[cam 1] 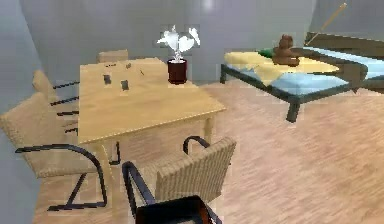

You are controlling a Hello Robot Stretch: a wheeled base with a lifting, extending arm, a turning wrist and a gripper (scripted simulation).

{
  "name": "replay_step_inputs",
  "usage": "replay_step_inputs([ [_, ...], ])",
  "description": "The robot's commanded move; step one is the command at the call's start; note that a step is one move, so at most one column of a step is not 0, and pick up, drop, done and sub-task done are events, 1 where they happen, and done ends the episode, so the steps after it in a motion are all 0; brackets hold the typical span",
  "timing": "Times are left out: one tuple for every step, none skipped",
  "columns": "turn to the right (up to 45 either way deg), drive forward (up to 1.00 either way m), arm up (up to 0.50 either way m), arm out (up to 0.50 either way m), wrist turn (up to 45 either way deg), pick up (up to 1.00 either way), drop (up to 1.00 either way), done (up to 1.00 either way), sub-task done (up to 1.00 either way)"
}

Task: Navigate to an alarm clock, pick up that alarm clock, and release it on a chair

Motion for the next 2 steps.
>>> replay_step_inputs([
  [-42.0,0.00,0.00,0.00,0.0,0.00,0.00,0.00,0.00],
  [0.0,1.00,0.00,0.00,0.0,0.00,0.00,0.00,0.00],
])
